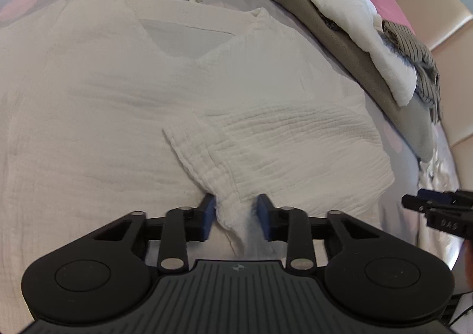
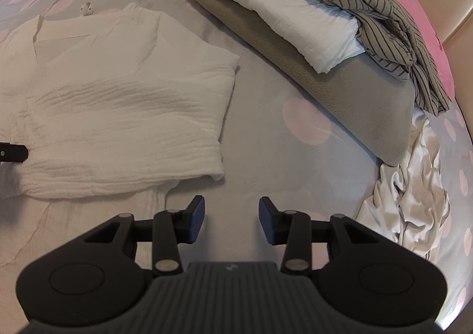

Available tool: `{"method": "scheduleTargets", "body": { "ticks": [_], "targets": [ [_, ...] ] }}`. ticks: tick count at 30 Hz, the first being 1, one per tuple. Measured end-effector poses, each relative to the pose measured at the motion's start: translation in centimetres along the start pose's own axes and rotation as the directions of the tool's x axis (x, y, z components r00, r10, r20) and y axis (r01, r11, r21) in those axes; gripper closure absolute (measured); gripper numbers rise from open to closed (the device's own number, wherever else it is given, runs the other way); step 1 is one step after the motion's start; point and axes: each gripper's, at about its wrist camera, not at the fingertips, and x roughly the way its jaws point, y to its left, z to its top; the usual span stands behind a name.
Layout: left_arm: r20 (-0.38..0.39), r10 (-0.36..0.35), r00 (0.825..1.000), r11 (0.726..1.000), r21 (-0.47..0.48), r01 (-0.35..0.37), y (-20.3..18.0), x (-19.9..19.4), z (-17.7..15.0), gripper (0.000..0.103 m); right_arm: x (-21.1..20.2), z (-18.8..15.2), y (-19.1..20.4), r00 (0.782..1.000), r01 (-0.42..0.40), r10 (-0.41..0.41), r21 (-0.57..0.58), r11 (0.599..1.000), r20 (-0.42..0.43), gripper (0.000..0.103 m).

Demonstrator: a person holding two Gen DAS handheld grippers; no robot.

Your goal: Fold clothes

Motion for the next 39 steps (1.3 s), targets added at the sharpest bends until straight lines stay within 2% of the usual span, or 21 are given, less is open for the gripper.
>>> {"method": "scheduleTargets", "body": {
  "ticks": [2,6,12,18,23,28,35,39],
  "targets": [
    [0.036,0.020,0.999,0.999,0.047,-0.022,-0.7,-0.3,-0.2,0.094,0.2,0.0,-0.1,1.000,0.003,-0.003,-0.004,1.000,-0.003,0.059],
    [0.110,0.025,0.994,0.996,0.080,-0.033,-1.6,-2.0,0.2,0.097,0.5,0.0,-0.2,1.000,0.010,-0.010,-0.005,1.000,-0.012,0.059],
    [0.190,-0.001,0.982,0.999,0.047,-0.007,-1.4,-4.9,2.3,0.098,0.5,-0.2,-0.2,1.000,0.016,-0.016,-0.004,1.000,-0.012,0.059],
    [0.260,0.022,0.965,1.000,0.002,-0.023,-0.1,-7.6,4.2,0.098,0.2,0.0,0.4,1.000,0.020,-0.020,-0.020,1.000,0.001,0.059],
    [0.307,0.056,0.950,0.997,-0.066,-0.038,2.7,-9.7,5.6,0.098,0.1,0.2,0.8,0.999,0.028,-0.027,-0.026,0.999,0.026,0.059],
    [0.320,0.084,0.944,0.992,-0.120,-0.048,5.2,-10.3,6.4,0.098,0.2,0.4,1.2,0.999,-0.002,0.003,-0.032,0.999,0.047,0.059],
    [0.262,0.097,0.960,0.992,-0.105,-0.071,6.1,-8.7,6.0,0.098,0.5,0.8,3.7,0.995,-0.059,0.068,-0.122,0.991,0.067,0.060],
    [0.242,0.111,0.964,0.990,-0.111,-0.086,6.7,-8.1,5.8,0.097,1.1,0.7,5.5,0.995,-0.032,0.052,-0.227,0.973,0.084,0.060]
  ]
}}
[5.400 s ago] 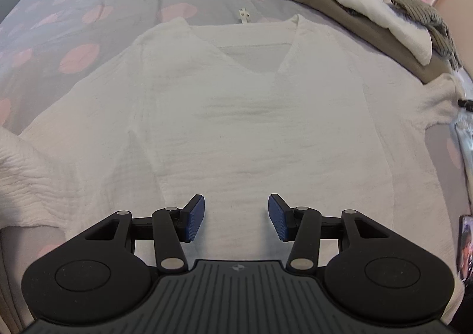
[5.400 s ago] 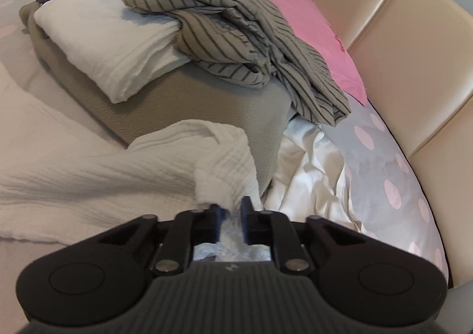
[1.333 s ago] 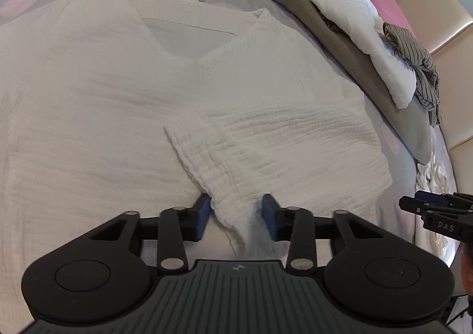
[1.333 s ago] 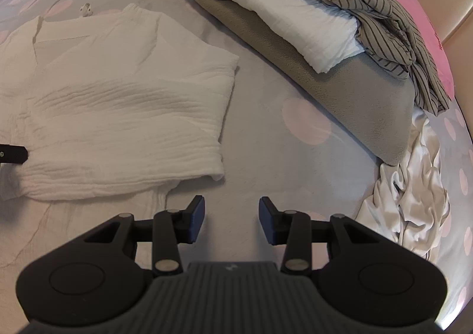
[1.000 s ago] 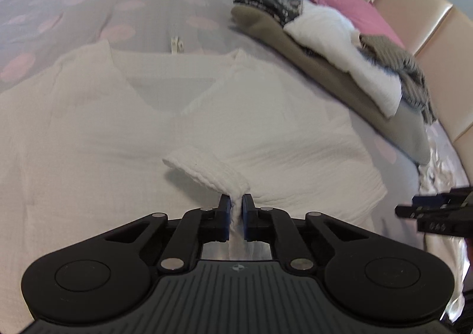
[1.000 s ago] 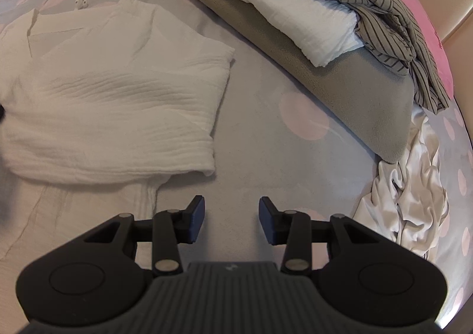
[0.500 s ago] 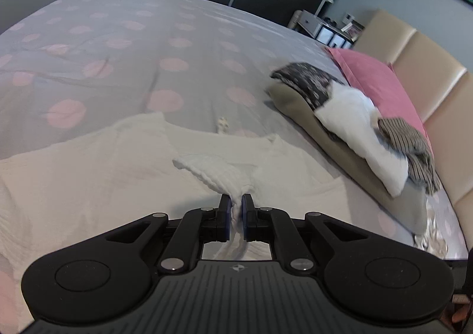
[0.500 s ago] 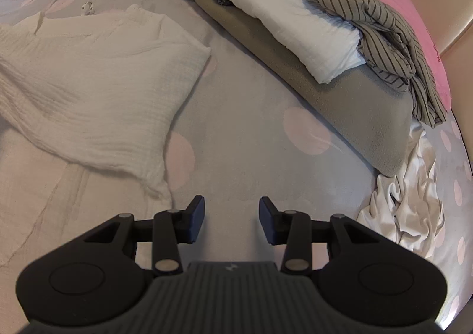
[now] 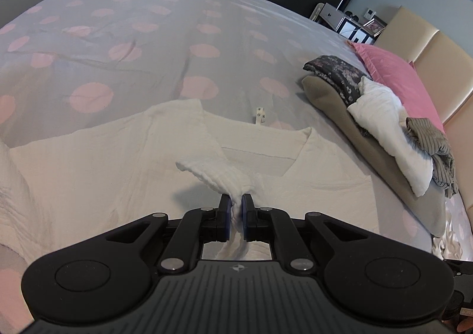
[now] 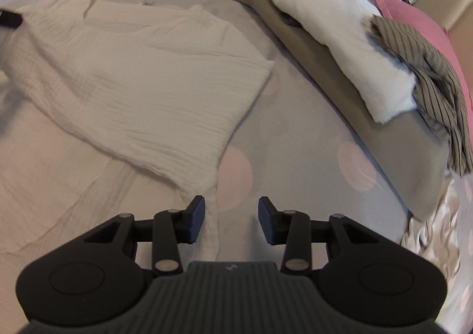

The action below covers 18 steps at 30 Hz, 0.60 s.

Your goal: Fold clothes

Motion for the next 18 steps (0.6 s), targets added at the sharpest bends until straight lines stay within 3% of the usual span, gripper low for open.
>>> {"method": "scheduleTargets", "body": {
  "ticks": [7,13,18],
  "targets": [
    [-0.030,0.022,0.999,1.000,-0.009,-0.022,0.9,0.7,-0.5,0.097,0.9,0.2,1.7,0.999,0.029,-0.027,-0.105,0.994,0.019,0.059],
    [-0.036,0.025,0.999,0.999,-0.020,-0.026,1.2,0.9,-0.6,0.097,-0.2,0.4,1.9,0.998,-0.043,0.049,-0.144,0.989,0.036,0.053],
    [-0.039,0.029,0.999,0.999,-0.029,-0.030,1.2,1.0,-0.6,0.097,-0.2,0.0,3.3,0.998,-0.014,0.026,-0.222,0.975,0.053,0.056]
  ]
}}
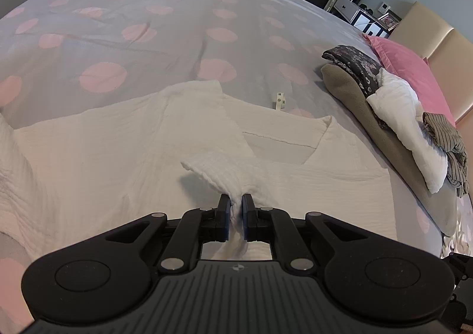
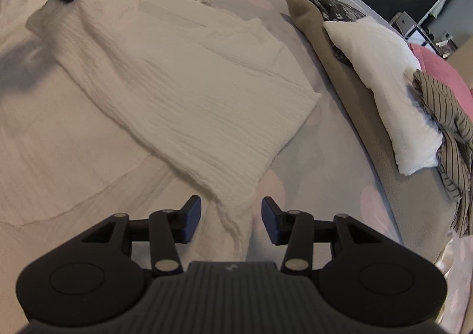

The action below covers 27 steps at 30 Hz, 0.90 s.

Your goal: Fold clothes

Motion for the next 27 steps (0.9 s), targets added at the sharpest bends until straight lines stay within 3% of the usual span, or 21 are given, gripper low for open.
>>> {"method": "scheduleTargets", "body": {
  "ticks": [1,2,3,5,8,12,19,23,26,27],
  "targets": [
    [0.000,0.001,1.000,1.000,0.000,-0.001,0.0,0.0,0.0,0.097,0.2,0.0,0.4,1.000,0.013,-0.014,-0.019,1.000,-0.003,0.057],
    [0.001,0.000,1.000,1.000,0.000,0.000,-0.1,0.0,0.0,0.097,0.5,0.0,0.6,0.999,0.042,-0.042,-0.034,0.999,-0.010,0.065],
    [0.001,-0.001,1.000,1.000,0.000,0.001,-0.1,0.0,0.0,0.097,1.0,0.0,0.7,0.997,0.065,-0.067,-0.045,0.997,-0.034,0.079],
    [0.001,-0.004,1.000,1.000,-0.001,0.004,-0.1,-0.1,0.0,0.097,1.4,-0.1,0.4,0.994,0.083,-0.085,-0.037,0.996,-0.066,0.092],
    [-0.004,-0.011,1.000,1.000,0.005,0.011,0.0,-0.1,0.0,0.097,1.4,-0.2,-1.0,0.991,0.088,-0.085,0.025,0.996,-0.101,0.096],
    [-0.042,-0.015,0.999,0.999,0.040,0.017,-0.6,0.3,-0.5,0.097,1.9,-0.6,-3.1,0.983,0.096,-0.075,0.120,0.988,-0.170,0.097],
    [-0.113,0.053,0.992,0.997,0.060,-0.046,-0.3,2.0,-1.6,0.097,2.1,-1.0,-2.9,0.979,0.020,0.006,0.129,0.992,-0.204,0.094],
    [-0.119,0.032,0.992,0.999,0.023,-0.030,0.5,2.3,-1.5,0.091,0.8,-1.2,-5.1,0.978,-0.058,0.095,0.197,0.979,-0.184,0.075],
    [-0.104,0.013,0.995,1.000,0.016,-0.011,0.7,2.2,-1.2,0.084,-0.9,-1.3,-7.5,0.983,-0.109,0.144,0.268,0.957,-0.115,0.073],
    [-0.098,0.008,0.995,1.000,0.017,-0.006,0.7,2.2,-1.1,0.083,-1.5,-1.3,-8.4,0.985,-0.120,0.152,0.300,0.946,-0.083,0.068]
  ]
}}
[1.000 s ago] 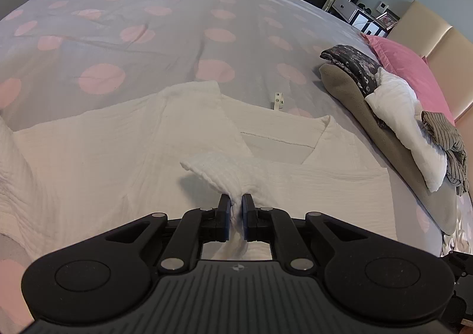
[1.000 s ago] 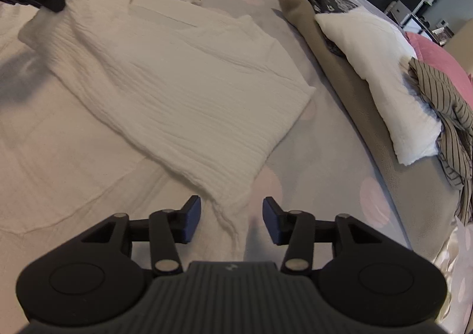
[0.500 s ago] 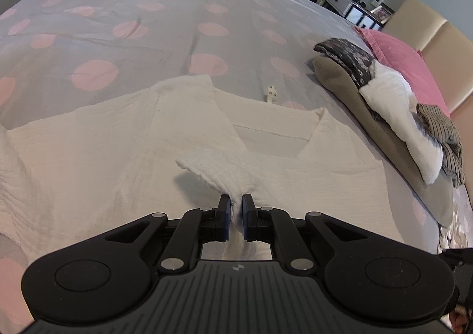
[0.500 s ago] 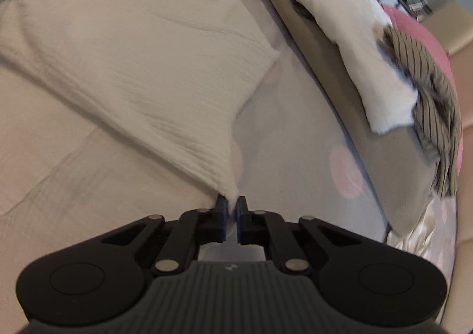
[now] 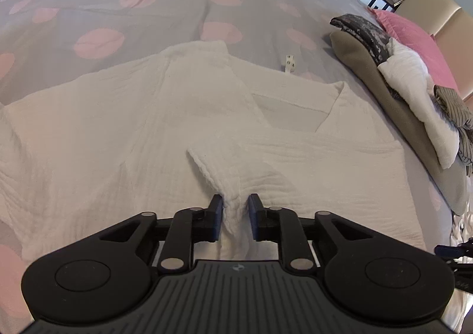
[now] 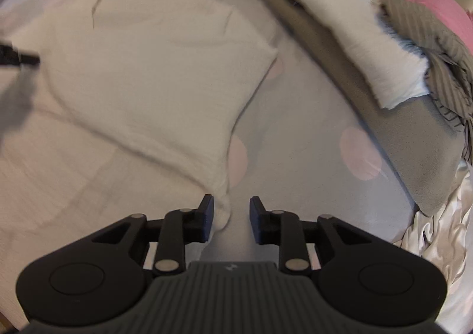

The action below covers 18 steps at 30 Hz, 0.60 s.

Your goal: Fold clothes

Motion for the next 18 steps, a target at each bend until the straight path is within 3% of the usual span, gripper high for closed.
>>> {"method": "scheduleTargets", "body": {
  "ticks": [3,7,13,18],
  "targets": [
    [0.005,0.001,1.000,1.000,-0.005,-0.001,0.3,0.1,0.6,0.078,-0.6,1.0,-2.8,0.997,-0.024,0.013,0.165,0.986,0.070,0.061],
    [0.024,0.016,1.000,1.000,-0.023,-0.015,1.1,0.5,1.3,0.077,1.0,2.5,-5.3,0.994,-0.061,0.022,0.359,0.931,0.110,0.059],
    [0.031,0.008,0.999,0.999,-0.034,-0.007,1.4,2.0,2.3,0.077,4.9,6.1,-6.4,0.989,-0.108,0.048,0.465,0.879,0.139,0.059],
    [-0.005,0.100,0.995,0.993,0.060,-0.099,0.1,3.6,2.9,0.077,7.9,8.5,-6.2,0.987,-0.119,0.052,0.485,0.866,0.150,0.059]
  ]
}}
